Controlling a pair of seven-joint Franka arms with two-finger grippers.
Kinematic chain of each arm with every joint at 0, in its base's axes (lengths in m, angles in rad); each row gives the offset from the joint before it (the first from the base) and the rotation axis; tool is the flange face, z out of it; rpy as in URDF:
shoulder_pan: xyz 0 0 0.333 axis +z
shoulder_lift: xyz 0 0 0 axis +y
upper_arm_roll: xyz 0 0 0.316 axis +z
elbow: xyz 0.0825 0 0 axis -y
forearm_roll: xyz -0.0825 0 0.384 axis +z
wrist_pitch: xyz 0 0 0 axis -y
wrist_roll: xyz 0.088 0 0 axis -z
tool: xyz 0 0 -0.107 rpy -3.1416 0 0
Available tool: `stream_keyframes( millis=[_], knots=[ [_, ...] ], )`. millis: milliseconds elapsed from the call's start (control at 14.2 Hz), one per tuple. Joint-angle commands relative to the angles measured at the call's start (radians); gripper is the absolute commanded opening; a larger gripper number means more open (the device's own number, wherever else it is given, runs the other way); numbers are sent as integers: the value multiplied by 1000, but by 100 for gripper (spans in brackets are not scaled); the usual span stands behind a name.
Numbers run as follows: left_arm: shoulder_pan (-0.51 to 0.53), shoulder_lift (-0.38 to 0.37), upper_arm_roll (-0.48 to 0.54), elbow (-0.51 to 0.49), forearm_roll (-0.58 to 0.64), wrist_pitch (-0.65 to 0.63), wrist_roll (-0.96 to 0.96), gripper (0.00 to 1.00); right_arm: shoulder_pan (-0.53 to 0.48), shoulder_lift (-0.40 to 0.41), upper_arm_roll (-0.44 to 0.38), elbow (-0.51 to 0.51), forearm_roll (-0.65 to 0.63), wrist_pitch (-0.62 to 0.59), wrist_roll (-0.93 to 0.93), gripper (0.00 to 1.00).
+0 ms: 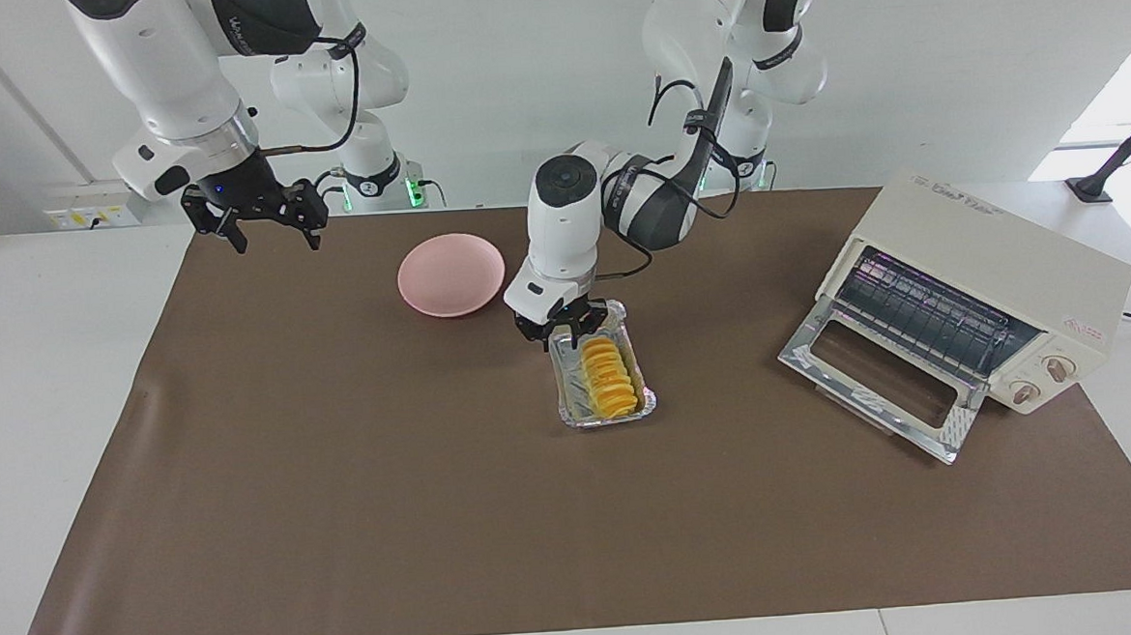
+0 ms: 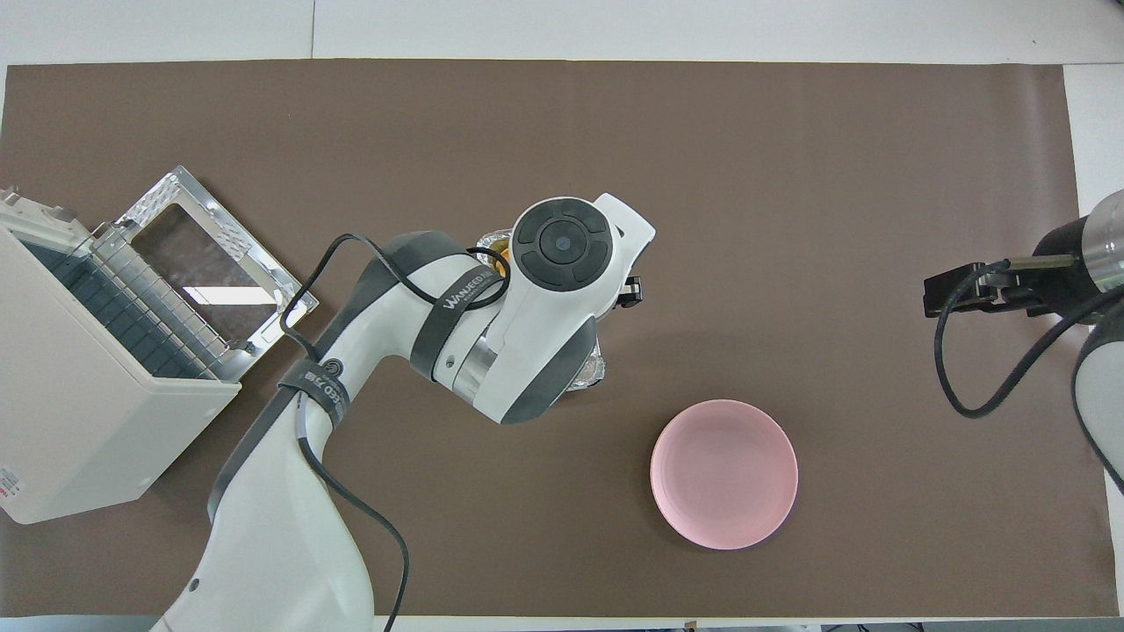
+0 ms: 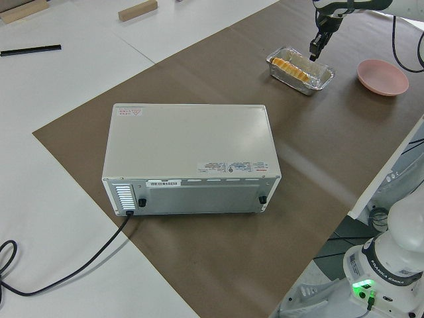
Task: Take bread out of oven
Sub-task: 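Pull the foil tray out with the left gripper onto the table, then release the tray and withdraw the left gripper while the right gripper advances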
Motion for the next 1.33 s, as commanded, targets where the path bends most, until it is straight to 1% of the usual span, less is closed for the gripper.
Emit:
stream_keyframes(
  millis=[0,140,351,421,492,632,702,843,913,983,1054,1124,1264],
  knots=[
    [102,-133,8,-20,-38,-105,17,100,-20,-3,12,5,0,-15,-27,100],
    [186,-202,10,-20,-36,-168,15,100,-20,-3,12,5,0,-15,-27,100],
    [356,-333,10,-18,-25,-246,43,100,-20,-3,12,5,0,-15,-27,100],
    [406,-360,10,-18,-24,-272,67,100,-20,-3,12,5,0,-17,-29,100],
    [461,-385,10,-15,-16,-313,117,100,-18,-3,13,5,1,-26,-29,100],
    [576,-425,10,-15,5,-437,310,100,-3,-15,21,-6,3,-64,-73,100],
    [611,-434,10,-15,13,-509,389,100,8,-22,24,-35,3,-31,-138,100],
    [624,-451,5,-20,108,-620,489,100,28,-49,26,-128,4,98,-148,100],
    [616,-460,5,-27,135,-677,518,100,66,-54,26,-170,6,156,-127,100],
    [615,-468,5,-32,137,-740,538,100,95,-49,26,-188,6,184,-96,99],
    [619,-482,2,-40,137,-777,546,100,129,-28,27,-194,7,202,-60,98],
    [615,-497,4,-59,137,-783,552,100,176,12,27,-195,21,236,-20,98],
    [612,-520,2,-90,137,-774,552,100,239,88,27,-195,76,348,39,98]
  ],
)
